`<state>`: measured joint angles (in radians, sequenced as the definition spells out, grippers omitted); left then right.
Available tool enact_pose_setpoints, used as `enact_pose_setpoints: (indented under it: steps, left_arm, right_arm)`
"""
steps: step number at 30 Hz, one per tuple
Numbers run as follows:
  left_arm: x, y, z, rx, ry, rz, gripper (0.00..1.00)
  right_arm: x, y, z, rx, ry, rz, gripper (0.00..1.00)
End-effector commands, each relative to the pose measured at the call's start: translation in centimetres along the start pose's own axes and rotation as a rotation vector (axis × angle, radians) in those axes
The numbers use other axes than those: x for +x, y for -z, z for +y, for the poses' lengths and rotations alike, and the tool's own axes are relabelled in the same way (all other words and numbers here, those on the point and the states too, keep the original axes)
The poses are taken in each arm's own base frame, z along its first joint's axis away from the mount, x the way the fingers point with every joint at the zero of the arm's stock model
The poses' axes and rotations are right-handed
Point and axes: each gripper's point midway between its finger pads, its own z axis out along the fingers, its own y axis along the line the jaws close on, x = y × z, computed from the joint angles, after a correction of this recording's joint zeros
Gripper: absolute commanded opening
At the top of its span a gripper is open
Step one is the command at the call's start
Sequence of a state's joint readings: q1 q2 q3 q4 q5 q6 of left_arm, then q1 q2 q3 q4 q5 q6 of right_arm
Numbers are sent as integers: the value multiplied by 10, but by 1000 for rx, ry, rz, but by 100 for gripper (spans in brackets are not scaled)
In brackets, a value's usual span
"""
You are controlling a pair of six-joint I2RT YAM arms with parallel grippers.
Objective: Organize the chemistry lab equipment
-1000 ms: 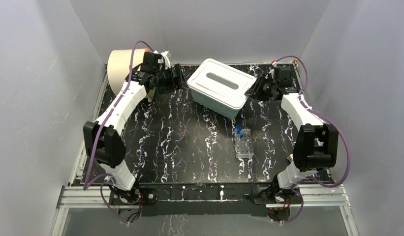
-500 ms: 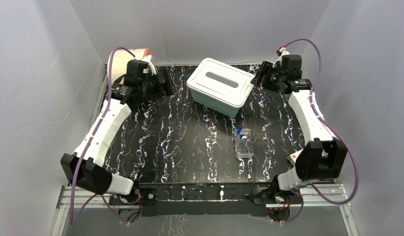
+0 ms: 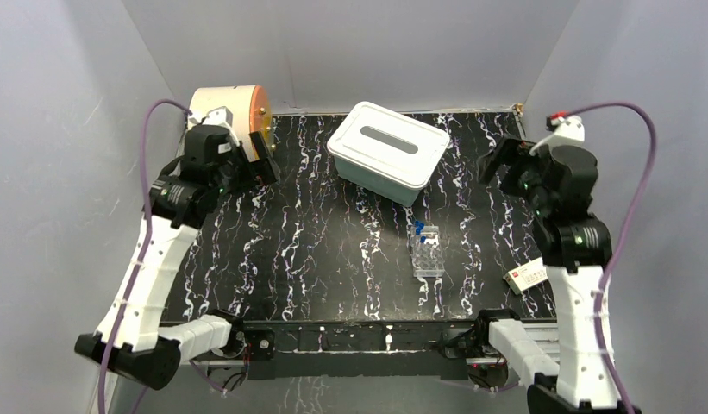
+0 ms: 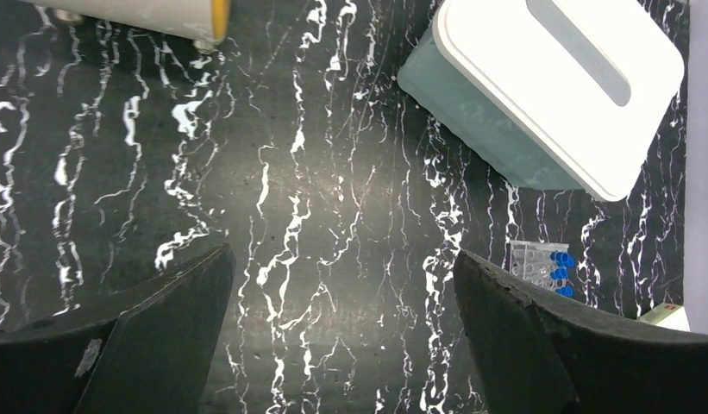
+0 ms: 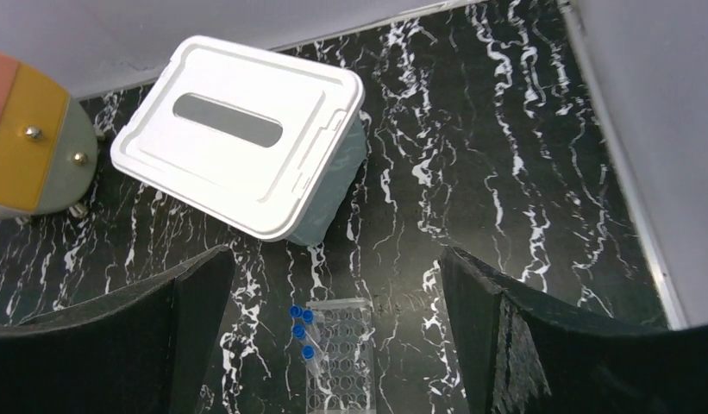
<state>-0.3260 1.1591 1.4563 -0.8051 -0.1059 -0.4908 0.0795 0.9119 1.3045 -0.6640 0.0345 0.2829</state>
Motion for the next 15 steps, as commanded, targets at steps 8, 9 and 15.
enact_pose_setpoints:
  steps: [8, 9, 15]
  left_arm:
    - [-46, 83, 27, -97, -8, -251, 98]
    - [-49, 88, 28, -105, -9, -267, 98]
    - [-64, 116, 35, -120, -6, -363, 98]
  right_arm:
    - [-34, 71, -18, 98, 8, -248, 98]
    - [-36, 74, -17, 93, 6, -264, 99]
    - [-45, 80, -16, 86, -3, -328, 98]
